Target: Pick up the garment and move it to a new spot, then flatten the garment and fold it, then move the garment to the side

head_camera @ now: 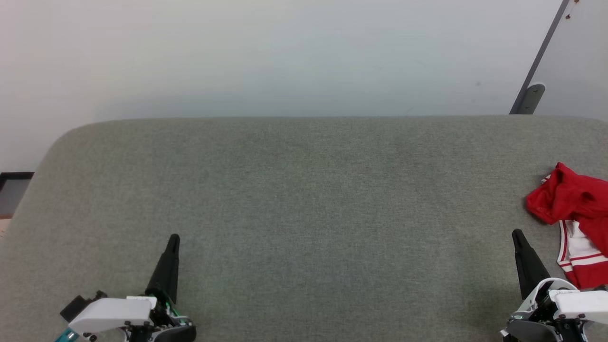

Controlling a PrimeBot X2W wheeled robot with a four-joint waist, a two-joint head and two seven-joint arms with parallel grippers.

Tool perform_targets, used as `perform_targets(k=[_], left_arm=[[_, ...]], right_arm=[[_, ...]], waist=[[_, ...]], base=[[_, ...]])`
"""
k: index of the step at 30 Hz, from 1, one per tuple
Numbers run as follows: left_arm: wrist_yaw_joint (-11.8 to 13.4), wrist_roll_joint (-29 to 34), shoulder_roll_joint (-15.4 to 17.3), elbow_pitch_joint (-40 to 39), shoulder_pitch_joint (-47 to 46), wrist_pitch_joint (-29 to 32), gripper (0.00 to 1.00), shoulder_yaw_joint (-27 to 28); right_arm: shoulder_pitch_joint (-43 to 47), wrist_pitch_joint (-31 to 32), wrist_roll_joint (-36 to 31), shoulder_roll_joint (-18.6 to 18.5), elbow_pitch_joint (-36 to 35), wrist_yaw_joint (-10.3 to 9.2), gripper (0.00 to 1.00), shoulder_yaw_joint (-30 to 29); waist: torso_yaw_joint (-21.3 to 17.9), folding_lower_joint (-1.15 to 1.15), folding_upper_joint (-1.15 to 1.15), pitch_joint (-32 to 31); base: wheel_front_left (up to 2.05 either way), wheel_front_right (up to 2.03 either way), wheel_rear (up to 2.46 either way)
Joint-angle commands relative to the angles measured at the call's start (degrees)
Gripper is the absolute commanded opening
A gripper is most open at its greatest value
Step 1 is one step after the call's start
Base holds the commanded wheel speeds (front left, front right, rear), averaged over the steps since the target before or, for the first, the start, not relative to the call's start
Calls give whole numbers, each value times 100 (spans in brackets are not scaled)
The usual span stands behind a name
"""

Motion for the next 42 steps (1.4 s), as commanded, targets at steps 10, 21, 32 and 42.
perform_targets(k=[10, 21, 32, 42], left_arm=[[-18, -17, 0, -9, -47, 16, 0, 11], [-18, -17, 0, -9, -47, 16, 0, 9], [-19, -18, 1, -9, -47, 15, 0, 11], [-19, -18, 1, -9, -46, 15, 0, 10]], right_arm=[[-9, 9, 22, 18, -14, -6, 0, 1], [-9, 8, 22, 18, -14, -6, 0, 1], [-9, 8, 22, 18, -14, -6, 0, 1], [-9, 8, 22, 18, -14, -6, 0, 1]], waist=[[0, 0, 0, 0], [0, 0, 0, 0], [0, 0, 0, 0], [0, 0, 0, 0]], base=[[0, 0, 0], [0, 0, 0], [0, 0, 0], [0, 0, 0]])
